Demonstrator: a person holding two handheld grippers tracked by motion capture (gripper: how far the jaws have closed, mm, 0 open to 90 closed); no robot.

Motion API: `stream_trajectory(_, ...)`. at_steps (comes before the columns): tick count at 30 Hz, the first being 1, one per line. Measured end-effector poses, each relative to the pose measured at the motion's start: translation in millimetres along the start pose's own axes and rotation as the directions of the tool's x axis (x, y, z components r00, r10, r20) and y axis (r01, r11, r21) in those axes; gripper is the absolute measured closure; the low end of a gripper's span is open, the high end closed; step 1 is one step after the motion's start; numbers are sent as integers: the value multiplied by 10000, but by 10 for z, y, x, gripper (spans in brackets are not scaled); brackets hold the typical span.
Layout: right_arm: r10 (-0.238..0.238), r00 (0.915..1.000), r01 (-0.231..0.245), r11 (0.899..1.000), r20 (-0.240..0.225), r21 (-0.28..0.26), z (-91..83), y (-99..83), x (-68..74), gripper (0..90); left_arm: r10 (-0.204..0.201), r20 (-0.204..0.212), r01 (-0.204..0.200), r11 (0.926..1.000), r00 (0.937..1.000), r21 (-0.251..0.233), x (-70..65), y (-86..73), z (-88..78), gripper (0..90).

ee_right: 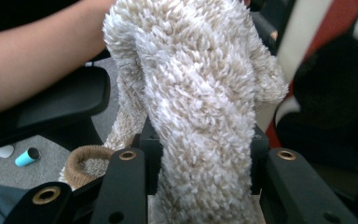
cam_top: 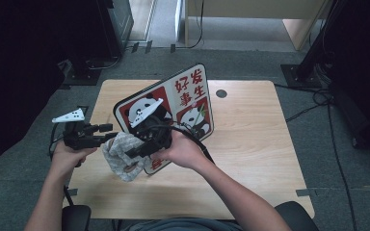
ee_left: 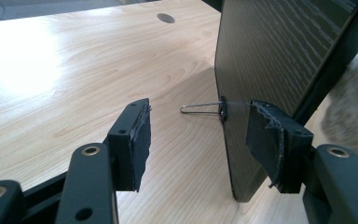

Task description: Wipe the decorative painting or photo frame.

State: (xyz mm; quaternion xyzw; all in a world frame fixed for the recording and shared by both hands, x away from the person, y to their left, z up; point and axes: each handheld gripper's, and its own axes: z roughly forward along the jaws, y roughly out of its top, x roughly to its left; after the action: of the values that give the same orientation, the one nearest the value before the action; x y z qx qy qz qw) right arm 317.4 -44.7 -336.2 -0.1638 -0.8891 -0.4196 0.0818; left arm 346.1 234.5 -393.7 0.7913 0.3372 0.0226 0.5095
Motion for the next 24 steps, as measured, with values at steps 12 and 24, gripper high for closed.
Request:
stream_trajectory(12,-498,9985,509,9974,229,-518,-133,513,52,636,-99,7,99,9997,10000,208,41,-39,-28,385)
stream_trajectory(24,-213,9983,258,9963,548,-825,-160,770,-15,635,2,-170,-2,10000,9999,29,36,-47,-53,383)
